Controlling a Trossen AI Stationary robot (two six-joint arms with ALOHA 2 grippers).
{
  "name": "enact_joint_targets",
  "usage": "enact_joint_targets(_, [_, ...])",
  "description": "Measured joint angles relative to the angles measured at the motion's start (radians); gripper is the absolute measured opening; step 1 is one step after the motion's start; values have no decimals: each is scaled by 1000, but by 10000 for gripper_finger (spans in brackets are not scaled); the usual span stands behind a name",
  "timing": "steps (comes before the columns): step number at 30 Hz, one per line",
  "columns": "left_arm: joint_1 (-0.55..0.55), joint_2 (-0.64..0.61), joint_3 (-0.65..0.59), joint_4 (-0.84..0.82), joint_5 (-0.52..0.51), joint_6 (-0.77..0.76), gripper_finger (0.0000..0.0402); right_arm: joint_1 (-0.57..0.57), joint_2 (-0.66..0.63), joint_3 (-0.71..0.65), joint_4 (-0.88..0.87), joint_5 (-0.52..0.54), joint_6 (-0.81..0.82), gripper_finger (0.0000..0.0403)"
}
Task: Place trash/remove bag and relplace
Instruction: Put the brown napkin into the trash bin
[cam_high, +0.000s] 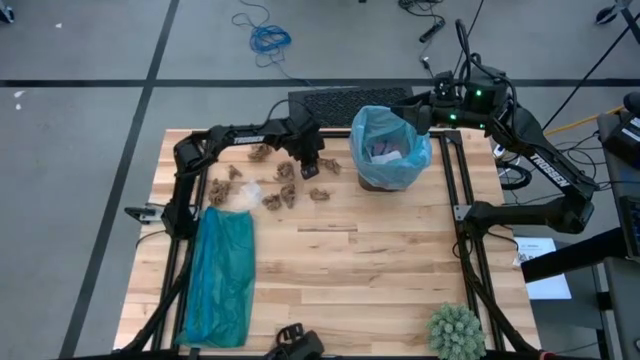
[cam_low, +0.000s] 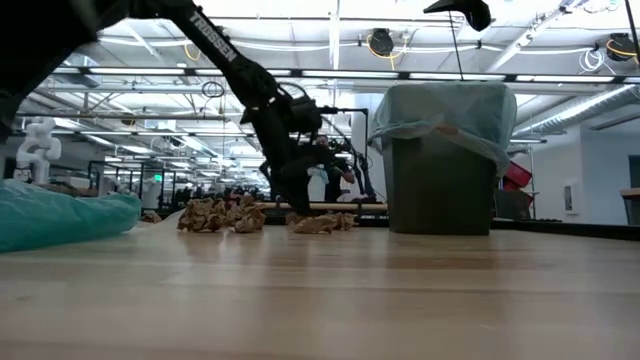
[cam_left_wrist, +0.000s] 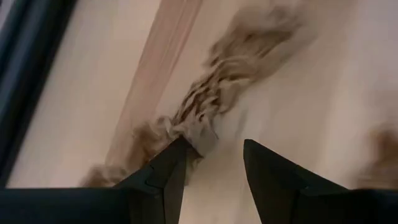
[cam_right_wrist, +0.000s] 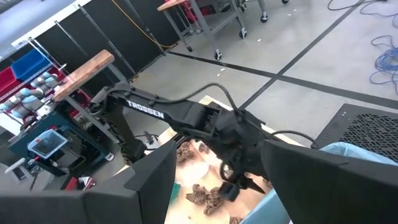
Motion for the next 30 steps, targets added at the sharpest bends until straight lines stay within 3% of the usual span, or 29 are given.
enact_joint_targets(5, [-1,33,1,3,-69,-10,126,0,0,0,0,20,16,228])
enact_joint_targets(10, [4,-12,-3,-40,-20,-66,15,0,0,0,2,20,16,228])
enact_joint_targets(20, [-2,-349,-2,11,141,-170,2,0,0,0,28,21,6,228])
enact_joint_targets(25, [-18,-493,-2,259,228,-326,1,0,0,0,46,21,-19,228])
enact_joint_targets(30, [-42,-507,15,557,269,-484,1,0,1,0,57,21,-40,228])
